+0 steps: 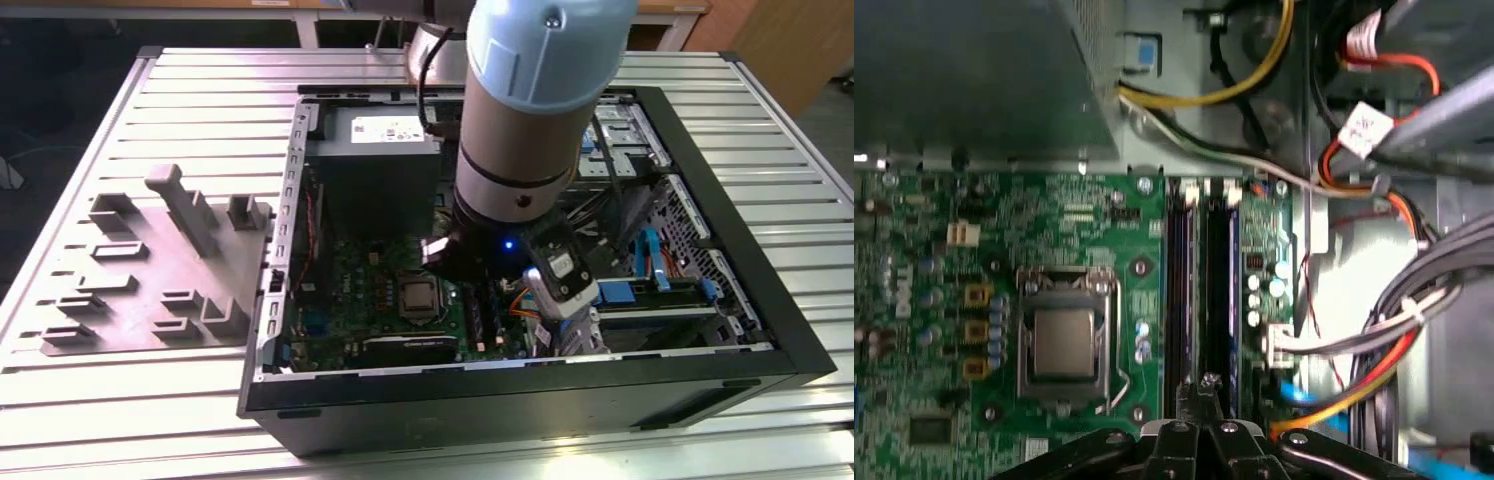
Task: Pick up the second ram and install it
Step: 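Press down the second ram until it locks into place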
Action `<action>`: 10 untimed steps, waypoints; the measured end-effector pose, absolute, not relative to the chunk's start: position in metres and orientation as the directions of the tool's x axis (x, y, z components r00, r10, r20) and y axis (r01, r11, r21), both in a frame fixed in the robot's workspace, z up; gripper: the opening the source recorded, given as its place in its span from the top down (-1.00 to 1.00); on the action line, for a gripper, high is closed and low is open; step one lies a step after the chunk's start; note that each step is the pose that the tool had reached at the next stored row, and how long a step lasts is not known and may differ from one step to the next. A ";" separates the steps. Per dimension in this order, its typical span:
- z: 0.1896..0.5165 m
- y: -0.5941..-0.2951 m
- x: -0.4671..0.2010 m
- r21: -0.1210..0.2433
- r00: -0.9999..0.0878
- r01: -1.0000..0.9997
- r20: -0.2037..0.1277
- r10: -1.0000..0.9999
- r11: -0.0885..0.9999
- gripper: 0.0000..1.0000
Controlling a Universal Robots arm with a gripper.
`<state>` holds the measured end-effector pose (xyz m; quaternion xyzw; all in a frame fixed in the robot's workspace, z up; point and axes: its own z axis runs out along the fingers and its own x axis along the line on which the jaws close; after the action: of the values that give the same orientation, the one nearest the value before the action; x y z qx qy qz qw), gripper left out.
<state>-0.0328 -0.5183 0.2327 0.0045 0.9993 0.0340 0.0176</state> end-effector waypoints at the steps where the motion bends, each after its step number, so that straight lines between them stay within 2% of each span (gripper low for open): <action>1: 0.233 -0.521 -0.033 0.068 -0.999 0.008 -0.035 0.010 0.998 0.80; 10: 0.230 -0.534 -0.033 0.068 -0.999 0.008 -0.034 0.011 0.998 0.80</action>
<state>-0.0329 -0.5343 0.2305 0.0047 0.9993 0.0341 0.0172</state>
